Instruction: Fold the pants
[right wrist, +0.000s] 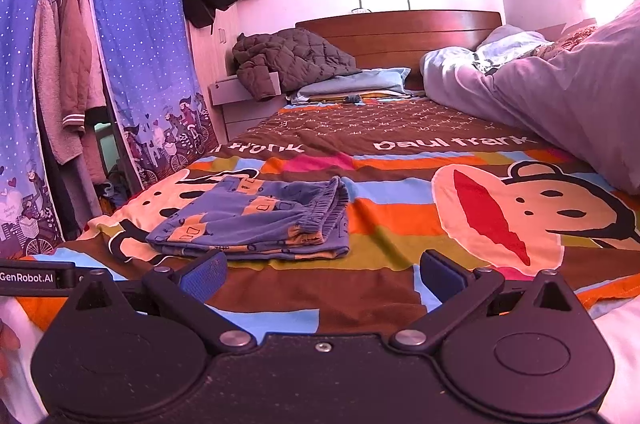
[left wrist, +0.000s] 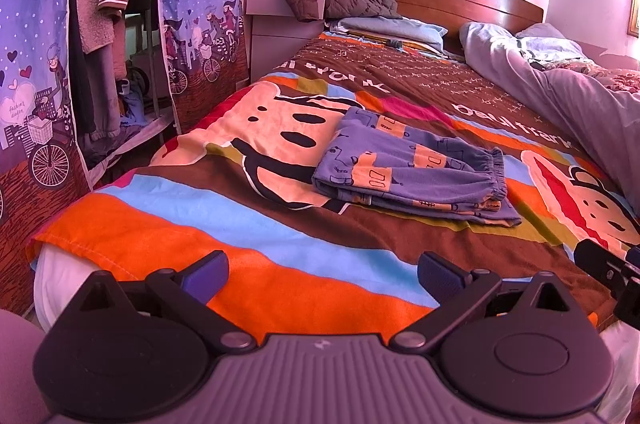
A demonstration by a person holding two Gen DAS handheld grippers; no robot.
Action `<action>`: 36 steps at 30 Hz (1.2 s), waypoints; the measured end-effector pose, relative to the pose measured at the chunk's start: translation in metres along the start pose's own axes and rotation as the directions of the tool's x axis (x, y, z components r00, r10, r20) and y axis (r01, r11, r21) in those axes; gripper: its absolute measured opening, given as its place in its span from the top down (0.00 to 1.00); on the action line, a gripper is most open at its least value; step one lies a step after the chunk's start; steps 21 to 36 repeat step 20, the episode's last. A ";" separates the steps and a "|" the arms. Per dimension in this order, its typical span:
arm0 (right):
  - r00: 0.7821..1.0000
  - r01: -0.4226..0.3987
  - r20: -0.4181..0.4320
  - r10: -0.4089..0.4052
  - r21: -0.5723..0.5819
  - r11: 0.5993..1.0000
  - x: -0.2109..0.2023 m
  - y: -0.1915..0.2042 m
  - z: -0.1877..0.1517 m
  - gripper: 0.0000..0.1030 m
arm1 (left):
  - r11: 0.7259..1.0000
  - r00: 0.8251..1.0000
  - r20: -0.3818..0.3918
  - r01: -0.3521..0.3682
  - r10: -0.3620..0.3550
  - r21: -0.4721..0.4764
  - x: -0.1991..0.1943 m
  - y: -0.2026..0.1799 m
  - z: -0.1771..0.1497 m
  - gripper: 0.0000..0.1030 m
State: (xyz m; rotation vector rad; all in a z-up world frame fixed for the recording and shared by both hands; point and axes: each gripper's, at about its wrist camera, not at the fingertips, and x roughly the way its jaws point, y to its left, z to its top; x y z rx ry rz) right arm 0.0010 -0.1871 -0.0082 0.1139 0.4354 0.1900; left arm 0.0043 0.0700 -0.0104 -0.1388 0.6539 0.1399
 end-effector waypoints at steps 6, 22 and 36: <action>1.000 0.000 0.000 0.000 0.000 1.000 0.000 0.000 0.000 0.01 | 0.998 0.998 -0.036 -0.056 0.057 0.043 0.004 -0.004 0.003 0.00; 1.000 -0.006 -0.003 0.006 0.002 1.000 0.000 0.000 -0.001 0.01 | 0.995 0.998 -0.024 -0.060 0.062 0.074 0.005 -0.006 0.002 0.00; 1.000 -0.006 -0.003 0.006 0.002 1.000 0.000 0.000 -0.001 0.01 | 0.995 0.998 -0.024 -0.060 0.062 0.074 0.005 -0.006 0.002 0.00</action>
